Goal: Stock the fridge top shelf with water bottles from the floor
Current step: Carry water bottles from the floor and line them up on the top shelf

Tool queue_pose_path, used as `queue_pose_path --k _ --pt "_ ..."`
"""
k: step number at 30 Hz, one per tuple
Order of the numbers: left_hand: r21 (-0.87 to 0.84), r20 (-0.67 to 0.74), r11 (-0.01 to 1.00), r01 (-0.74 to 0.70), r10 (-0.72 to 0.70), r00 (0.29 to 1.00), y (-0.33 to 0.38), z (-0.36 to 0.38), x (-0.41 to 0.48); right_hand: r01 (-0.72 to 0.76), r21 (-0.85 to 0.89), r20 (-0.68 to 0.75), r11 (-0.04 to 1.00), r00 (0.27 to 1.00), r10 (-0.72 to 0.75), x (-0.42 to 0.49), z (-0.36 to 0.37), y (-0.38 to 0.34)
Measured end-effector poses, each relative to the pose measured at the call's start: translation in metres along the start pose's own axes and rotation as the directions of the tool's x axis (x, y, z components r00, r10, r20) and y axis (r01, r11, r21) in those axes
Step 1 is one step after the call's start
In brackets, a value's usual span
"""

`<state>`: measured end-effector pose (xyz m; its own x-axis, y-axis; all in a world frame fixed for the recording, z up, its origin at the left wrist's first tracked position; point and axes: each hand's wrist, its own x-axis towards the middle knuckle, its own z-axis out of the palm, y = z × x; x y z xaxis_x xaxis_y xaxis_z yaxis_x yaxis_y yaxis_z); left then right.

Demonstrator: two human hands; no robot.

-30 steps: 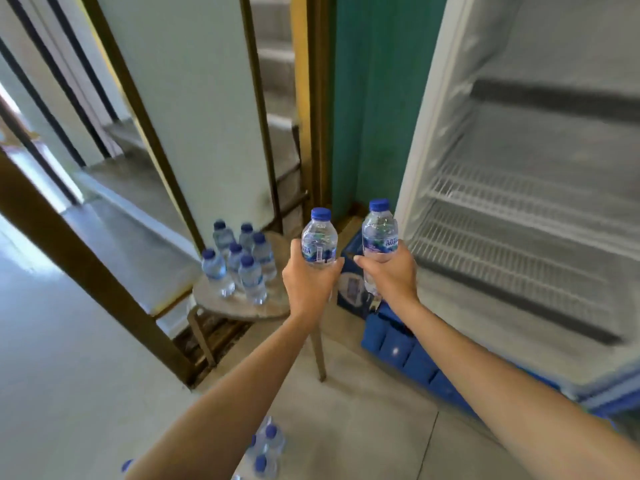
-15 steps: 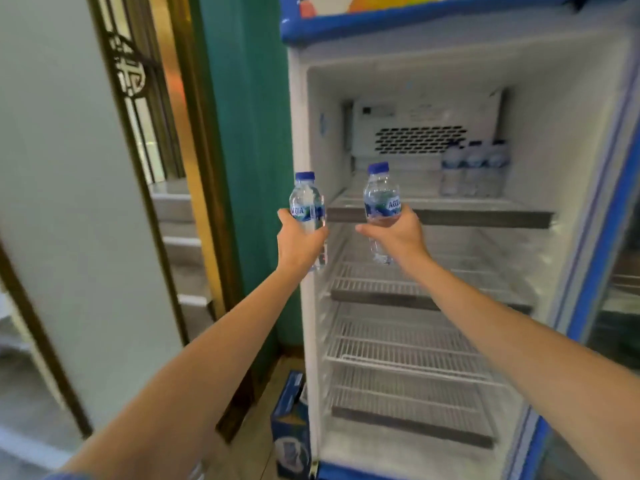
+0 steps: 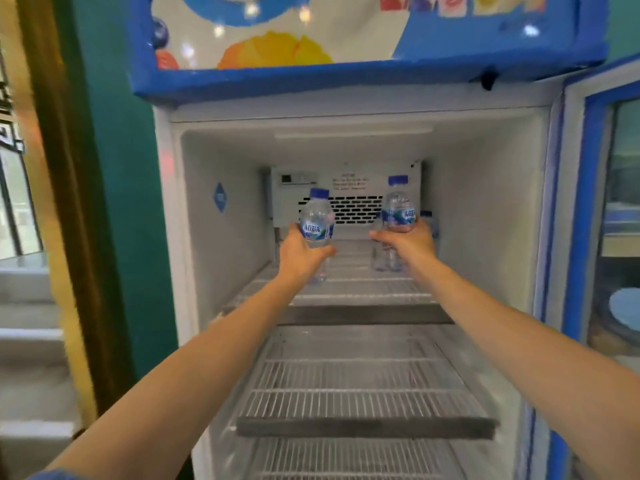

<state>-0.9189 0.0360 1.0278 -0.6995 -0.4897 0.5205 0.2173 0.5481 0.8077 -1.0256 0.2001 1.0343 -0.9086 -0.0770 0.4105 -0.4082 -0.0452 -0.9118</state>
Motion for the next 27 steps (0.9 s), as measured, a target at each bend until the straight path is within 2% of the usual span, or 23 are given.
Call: queue_pose_path --k 4,8,13,16,23,27 --pt "-0.137 0.018 0.984 0.117 -0.116 0.993 -0.026 0.040 0.040 -0.109 0.078 -0.010 0.991 0.994 0.111 0.039 -0.003 0.032" --pt "-0.147 0.067 0.981 0.127 -0.118 0.991 -0.054 0.072 0.081 -0.137 0.114 0.050 0.984 0.990 0.132 0.065 -0.001 0.067" --pt "-0.217 0.152 0.956 0.196 -0.165 0.974 -0.080 0.108 0.120 -0.251 0.140 0.205 0.958 0.954 0.220 0.085 0.009 0.094" --pt "-0.201 0.219 0.952 0.231 -0.186 0.958 -0.092 0.128 0.144 -0.190 0.092 0.250 0.977 0.954 0.163 0.101 0.017 0.104" --pt "-0.296 0.267 0.919 0.260 -0.182 0.946 -0.121 0.166 0.177 -0.111 0.088 0.193 0.990 0.977 0.092 0.111 0.016 0.128" --pt "-0.289 0.283 0.934 0.209 -0.125 0.951 -0.129 0.181 0.190 -0.049 0.084 0.216 0.995 0.976 0.030 0.112 0.015 0.132"
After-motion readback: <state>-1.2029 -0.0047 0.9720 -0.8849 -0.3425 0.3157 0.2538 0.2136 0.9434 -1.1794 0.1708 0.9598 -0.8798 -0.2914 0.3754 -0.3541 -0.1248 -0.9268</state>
